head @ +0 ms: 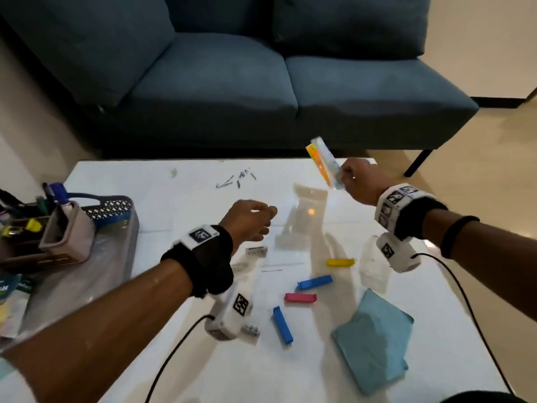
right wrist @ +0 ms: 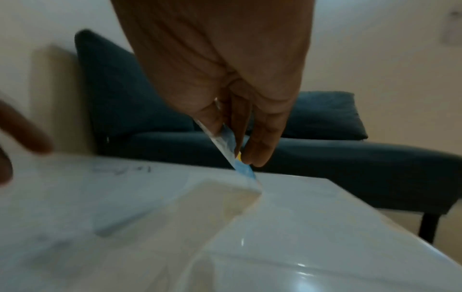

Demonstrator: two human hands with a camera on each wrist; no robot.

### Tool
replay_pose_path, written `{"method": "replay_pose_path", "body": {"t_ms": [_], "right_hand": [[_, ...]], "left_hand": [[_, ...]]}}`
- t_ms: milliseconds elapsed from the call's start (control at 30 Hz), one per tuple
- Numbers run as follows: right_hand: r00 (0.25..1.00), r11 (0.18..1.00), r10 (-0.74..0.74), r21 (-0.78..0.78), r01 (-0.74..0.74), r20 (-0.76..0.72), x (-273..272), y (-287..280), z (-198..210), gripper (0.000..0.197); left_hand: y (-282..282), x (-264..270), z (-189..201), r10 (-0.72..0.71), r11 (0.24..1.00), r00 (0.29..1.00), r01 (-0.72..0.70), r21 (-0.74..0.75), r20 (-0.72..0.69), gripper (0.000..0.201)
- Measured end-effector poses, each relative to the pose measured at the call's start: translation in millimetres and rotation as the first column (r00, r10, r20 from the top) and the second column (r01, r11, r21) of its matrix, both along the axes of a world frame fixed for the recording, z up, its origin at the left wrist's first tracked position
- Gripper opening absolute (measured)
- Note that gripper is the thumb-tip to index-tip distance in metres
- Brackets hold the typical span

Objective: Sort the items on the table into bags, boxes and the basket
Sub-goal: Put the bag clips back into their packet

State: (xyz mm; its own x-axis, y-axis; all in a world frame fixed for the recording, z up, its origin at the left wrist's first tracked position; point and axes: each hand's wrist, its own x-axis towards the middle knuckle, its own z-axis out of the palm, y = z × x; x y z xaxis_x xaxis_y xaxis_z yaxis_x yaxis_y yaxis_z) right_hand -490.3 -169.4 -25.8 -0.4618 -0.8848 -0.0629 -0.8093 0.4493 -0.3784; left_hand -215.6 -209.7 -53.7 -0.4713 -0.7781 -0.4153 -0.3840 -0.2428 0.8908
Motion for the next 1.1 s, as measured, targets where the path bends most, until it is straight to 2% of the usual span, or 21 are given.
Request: {"method": "replay_pose_path", "body": {"t_ms": [33,67,100,167,200,233,300,367,467,500,533,600,667,767,900,1000,1100], "right_hand": [[0.979,0.998,-0.012,-0.058,0.024,0.205,11.9,4.6,15.6,0.017],[0.9,0.994,-0.025,-0.086,0.07,0.435,26.1,11.9,29.3,0.017],[0.786,0.991,-0.014,-0.097,0.093,0.618,42.1,21.3,41.1,0.018],[0.557,0.994,0.032,-0.086,0.071,0.83,80.2,48.0,61.6,0.025],[0.468,0.995,0.063,-0.095,0.044,0.881,98.7,64.4,66.9,0.028],[0.383,0.993,0.089,-0.109,0.032,0.92,114.2,79.3,67.3,0.03],[0.241,0.991,0.118,-0.131,0.035,0.963,147.2,111.1,61.6,0.031],[0.169,0.99,0.099,-0.114,0.08,0.981,177.4,140.8,49.1,0.027],[0.125,0.98,0.057,-0.079,0.183,0.991,207.4,171.1,28.3,0.022],[0.143,0.975,0.051,-0.08,0.206,0.988,212.1,174.7,22.7,0.025],[0.2,0.97,0.045,-0.091,0.224,0.979,215.3,175.9,17.5,0.032],[0.391,0.955,0.036,-0.147,0.258,0.92,218.5,170.8,8.5,0.046],[0.549,0.941,0.021,-0.202,0.271,0.836,215.7,158.4,-1.3,0.046],[0.625,0.921,-0.026,-0.223,0.318,0.78,203.0,134.9,-18.9,0.041],[0.71,0.891,-0.074,-0.273,0.362,0.701,193.3,111.0,-47.4,0.045],[0.821,0.91,-0.07,-0.301,0.284,0.566,192.3,95.5,-63.4,0.032],[0.89,0.943,-0.019,-0.288,0.168,0.456,190.5,79.3,-63.7,0.015]], "left_hand": [[8.4,10.0,8.4,0.057,0.998,0.998,-0.056,0.035,-0.037,0.029],[16.5,17.7,15.4,0.104,0.992,0.993,-0.1,0.08,-0.059,0.029],[24.3,26.7,22.5,0.143,0.983,0.987,-0.134,0.123,-0.072,0.034],[39.7,47.8,34.0,0.184,0.971,0.977,-0.164,0.173,-0.106,0.065],[48.5,60.6,37.9,0.206,0.967,0.969,-0.179,0.183,-0.139,0.079],[56.9,70.5,40.0,0.225,0.964,0.958,-0.192,0.185,-0.18,0.084],[77.9,95.9,41.9,0.283,0.955,0.926,-0.249,0.16,-0.249,0.064],[94.1,120.3,41.9,0.361,0.932,0.888,-0.343,0.113,-0.284,0.036],[106.5,149.6,39.4,0.369,0.922,0.89,-0.388,-0.017,-0.266,0.016],[106.6,155.5,37.5,0.343,0.923,0.909,-0.373,-0.094,-0.238,0.009],[105.9,159.8,34.0,0.311,0.923,0.928,-0.347,-0.168,-0.206,0.004],[104.4,162.8,31.3,0.247,0.923,0.957,-0.28,-0.265,-0.154,0.009],[97.2,158.3,29.2,0.213,0.925,0.968,-0.244,-0.29,-0.134,0.024],[79.6,145.0,24.0,0.189,0.933,0.971,-0.225,-0.282,-0.148,0.021],[63.7,132.4,2.6,0.171,0.944,0.971,-0.21,-0.254,-0.169,0.018],[59.6,127.3,-4.3,0.132,0.954,0.975,-0.174,-0.243,-0.178,0.015],[52.8,128.1,0.5,0.146,0.95,0.966,-0.198,-0.241,-0.215,0.012]]}}
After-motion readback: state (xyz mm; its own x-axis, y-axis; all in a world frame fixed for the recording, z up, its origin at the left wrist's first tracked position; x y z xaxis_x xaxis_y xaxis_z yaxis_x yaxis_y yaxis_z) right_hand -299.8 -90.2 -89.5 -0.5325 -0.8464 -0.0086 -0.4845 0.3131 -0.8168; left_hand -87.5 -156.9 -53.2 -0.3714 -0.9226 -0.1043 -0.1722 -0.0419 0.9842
